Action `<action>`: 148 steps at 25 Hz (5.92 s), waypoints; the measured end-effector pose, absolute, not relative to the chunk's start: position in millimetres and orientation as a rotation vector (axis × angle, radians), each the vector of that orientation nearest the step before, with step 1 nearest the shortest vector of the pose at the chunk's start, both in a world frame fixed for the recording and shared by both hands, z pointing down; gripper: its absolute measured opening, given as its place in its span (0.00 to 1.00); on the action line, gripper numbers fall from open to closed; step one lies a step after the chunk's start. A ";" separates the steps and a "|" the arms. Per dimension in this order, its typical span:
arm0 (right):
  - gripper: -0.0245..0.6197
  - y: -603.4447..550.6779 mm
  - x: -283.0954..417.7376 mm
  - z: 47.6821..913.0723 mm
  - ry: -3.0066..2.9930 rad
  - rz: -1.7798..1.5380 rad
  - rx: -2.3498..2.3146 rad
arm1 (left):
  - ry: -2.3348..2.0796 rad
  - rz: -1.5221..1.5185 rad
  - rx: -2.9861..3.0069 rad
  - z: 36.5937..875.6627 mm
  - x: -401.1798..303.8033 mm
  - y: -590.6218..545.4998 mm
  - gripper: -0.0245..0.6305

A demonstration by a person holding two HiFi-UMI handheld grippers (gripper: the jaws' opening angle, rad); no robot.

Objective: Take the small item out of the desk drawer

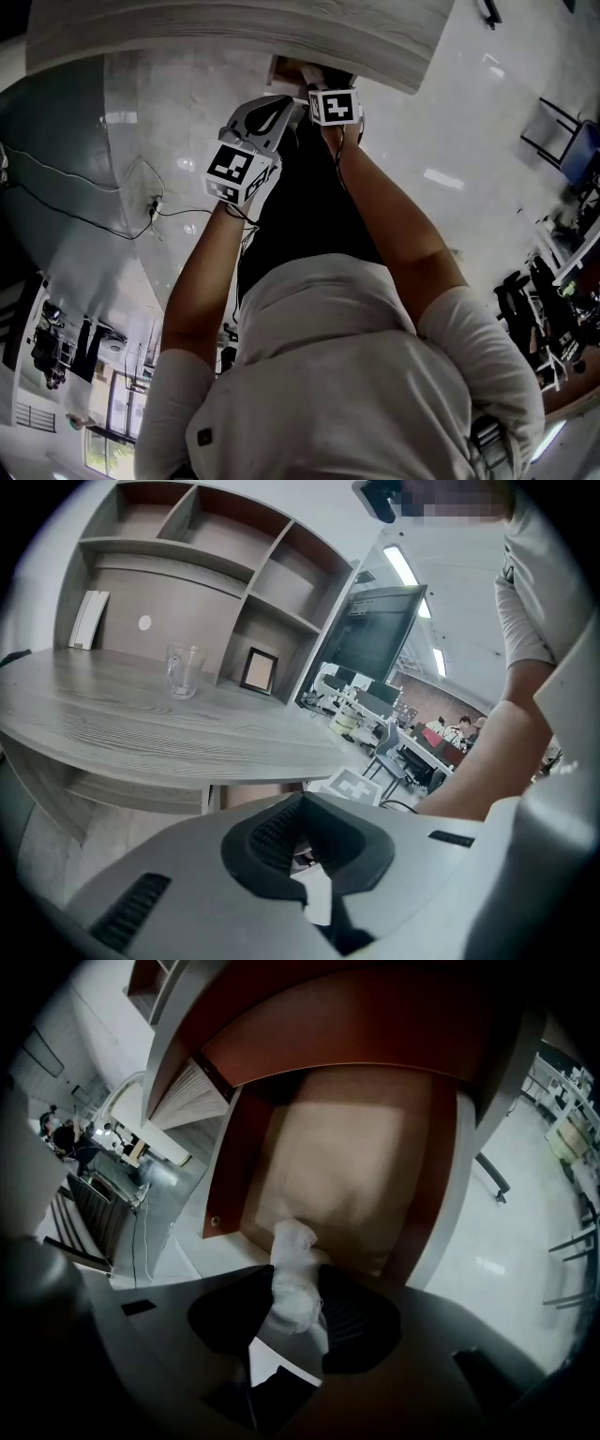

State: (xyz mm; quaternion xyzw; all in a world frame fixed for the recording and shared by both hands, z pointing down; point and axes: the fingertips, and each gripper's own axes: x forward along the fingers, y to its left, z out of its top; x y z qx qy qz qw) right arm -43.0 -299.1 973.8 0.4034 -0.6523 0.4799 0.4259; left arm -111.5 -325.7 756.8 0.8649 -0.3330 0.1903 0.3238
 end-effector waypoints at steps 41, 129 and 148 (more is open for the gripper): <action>0.28 -260.1 -79.8 626.2 -2.285 0.711 1.010 | -1.051 0.406 2.521 544.8 -157.2 -238.1 0.06; 0.29 -8.4 127.4 342.5 -2.863 0.297 0.722 | -1.488 0.189 2.593 321.0 20.7 26.5 0.06; 0.29 120.7 73.7 335.3 -2.836 0.253 0.891 | -1.350 0.150 2.692 313.1 -39.3 146.7 0.06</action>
